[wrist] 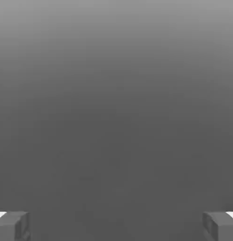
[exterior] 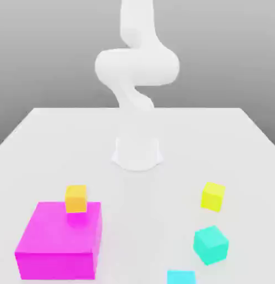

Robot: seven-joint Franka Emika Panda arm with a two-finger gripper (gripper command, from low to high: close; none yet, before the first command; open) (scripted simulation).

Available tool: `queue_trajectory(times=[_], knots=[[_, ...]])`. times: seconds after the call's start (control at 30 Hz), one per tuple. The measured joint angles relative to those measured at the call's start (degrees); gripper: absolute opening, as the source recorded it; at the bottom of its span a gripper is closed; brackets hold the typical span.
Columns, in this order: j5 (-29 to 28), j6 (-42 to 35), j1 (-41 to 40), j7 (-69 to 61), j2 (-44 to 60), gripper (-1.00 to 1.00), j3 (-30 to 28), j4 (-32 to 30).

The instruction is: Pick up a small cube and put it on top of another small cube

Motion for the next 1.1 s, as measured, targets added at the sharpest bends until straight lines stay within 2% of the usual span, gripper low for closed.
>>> queue_trajectory(times=[0.33,0.7,0.8,0.9,1.1], knots=[[7.7,14.11,3.29,24.37,17.0,0.0,17.15,-16.53],[11.91,29.01,8.05,51.93,35.2,0.0,33.16,-33.41],[6.16,31.83,5.99,57.63,38.85,0.0,34.59,-33.69],[-4.53,34.34,4.53,65.41,42.55,0.0,32.9,-33.08],[-28.24,38.46,12.92,82.48,49.79,0.0,18.45,-30.94]])
